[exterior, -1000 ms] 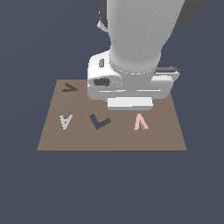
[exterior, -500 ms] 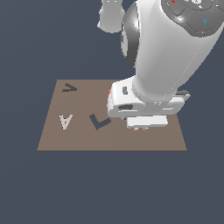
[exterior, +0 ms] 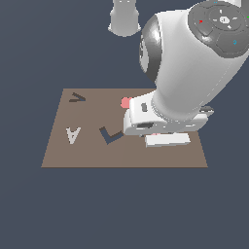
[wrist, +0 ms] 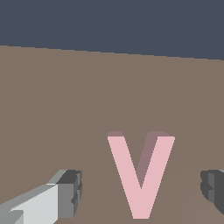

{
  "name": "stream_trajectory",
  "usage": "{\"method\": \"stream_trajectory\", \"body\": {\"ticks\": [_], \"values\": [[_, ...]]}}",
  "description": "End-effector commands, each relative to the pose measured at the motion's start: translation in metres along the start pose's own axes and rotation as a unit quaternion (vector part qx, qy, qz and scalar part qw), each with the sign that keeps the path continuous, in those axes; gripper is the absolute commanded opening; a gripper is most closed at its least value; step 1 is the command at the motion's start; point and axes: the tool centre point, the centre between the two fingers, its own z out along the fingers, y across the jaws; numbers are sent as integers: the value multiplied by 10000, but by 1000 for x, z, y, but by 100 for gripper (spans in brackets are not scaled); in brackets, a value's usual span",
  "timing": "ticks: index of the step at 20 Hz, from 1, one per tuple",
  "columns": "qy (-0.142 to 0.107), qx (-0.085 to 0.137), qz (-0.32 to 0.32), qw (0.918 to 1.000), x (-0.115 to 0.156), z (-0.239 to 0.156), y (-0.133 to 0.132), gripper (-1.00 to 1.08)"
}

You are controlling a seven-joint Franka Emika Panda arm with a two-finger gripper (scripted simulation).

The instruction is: Insert a designated object into the corresponding slot on a board.

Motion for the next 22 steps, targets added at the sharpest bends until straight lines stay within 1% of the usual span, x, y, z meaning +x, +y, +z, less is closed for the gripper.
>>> {"method": "stream_trajectory", "body": {"ticks": [1,8,9,22], "values": [[-1,-1,1,10000,0,3,0,100],[5,-4,0,10000,1,20,0,100],[5,-4,0,10000,1,20,0,-100],[5,-4,0,10000,1,15,0,-100]]}}
